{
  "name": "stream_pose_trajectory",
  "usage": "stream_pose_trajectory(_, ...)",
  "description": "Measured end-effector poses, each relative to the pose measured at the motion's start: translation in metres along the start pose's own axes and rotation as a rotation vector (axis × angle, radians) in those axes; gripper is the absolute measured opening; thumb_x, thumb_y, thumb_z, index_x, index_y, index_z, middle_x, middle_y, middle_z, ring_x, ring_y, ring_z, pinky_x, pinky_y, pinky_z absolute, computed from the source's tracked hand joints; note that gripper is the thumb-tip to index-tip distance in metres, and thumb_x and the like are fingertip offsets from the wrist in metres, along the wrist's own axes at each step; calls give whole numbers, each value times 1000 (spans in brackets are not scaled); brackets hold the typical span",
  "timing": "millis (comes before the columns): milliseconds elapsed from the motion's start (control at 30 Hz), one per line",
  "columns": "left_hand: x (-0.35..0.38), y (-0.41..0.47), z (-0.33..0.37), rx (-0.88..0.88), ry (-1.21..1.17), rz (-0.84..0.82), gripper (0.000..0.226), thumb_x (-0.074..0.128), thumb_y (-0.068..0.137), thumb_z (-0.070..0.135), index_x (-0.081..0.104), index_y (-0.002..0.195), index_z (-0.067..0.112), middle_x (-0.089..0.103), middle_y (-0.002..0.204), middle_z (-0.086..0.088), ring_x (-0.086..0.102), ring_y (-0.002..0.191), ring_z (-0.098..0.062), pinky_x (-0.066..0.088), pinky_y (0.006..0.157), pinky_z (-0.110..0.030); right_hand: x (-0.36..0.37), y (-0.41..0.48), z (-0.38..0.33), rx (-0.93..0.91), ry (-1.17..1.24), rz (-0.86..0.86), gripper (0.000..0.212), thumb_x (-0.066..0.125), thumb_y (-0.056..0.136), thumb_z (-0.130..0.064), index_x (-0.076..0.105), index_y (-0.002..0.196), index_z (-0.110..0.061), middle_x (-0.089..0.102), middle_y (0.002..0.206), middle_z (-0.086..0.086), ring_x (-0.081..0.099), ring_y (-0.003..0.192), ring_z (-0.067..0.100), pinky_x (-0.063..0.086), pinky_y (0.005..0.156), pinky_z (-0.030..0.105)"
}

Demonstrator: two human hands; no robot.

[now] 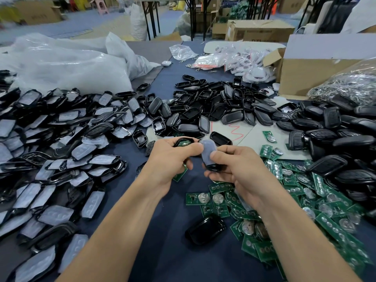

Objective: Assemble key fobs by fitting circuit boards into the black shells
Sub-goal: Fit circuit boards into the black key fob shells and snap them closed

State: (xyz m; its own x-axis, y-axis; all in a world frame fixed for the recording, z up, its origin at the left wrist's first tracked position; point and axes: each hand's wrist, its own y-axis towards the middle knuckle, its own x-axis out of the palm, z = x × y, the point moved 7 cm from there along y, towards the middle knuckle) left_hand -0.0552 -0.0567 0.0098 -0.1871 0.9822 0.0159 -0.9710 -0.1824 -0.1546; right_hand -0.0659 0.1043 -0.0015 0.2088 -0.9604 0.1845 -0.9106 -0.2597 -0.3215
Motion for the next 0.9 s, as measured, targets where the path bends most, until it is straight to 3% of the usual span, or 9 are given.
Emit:
stream_pose_trajectory(133,0,0,1,20,-18,-3,17,79,86,6,77,73,17,63,61,2,48,42,-12,29,38,-16,-1,-2,-1,3,17,28,14,66,94,-4,71,82,-2,73,82,26,72,61,28,57,52,25)
stream_pose_trajectory(300,3,-1,1,56,-31,7,13,80,85,1,76,79,12,59,55,4,43,39,-10,36,41,-17,-3,-4,-2,-63,28,90,17,68,92,-5,69,84,11,72,80,18,72,61,27,57,55,26)
stream_pose_trajectory(433,3,0,1,57,-26,0,14,79,84,-2,74,78,9,59,58,1,43,41,-10,35,40,-17,1,-5,-4,-27,33,22,23,67,93,-5,77,72,-5,76,81,18,75,66,29,61,59,29)
stream_pose_trajectory(633,3,4,-6,-32,-109,-46,32,76,87,-2,74,62,19,57,56,2,45,42,-11,33,38,-14,2,-6,-6,-65,-73,44,30,69,93,-5,72,65,-12,73,73,14,73,66,26,58,56,26)
stream_pose_trajectory(900,6,4,-10,-86,-217,-67,13,74,90,1,71,87,13,65,66,7,50,48,-6,33,44,-16,1,-6,-4,-14,-96,32,9,71,94,-5,73,91,3,76,84,26,74,63,27,57,51,20)
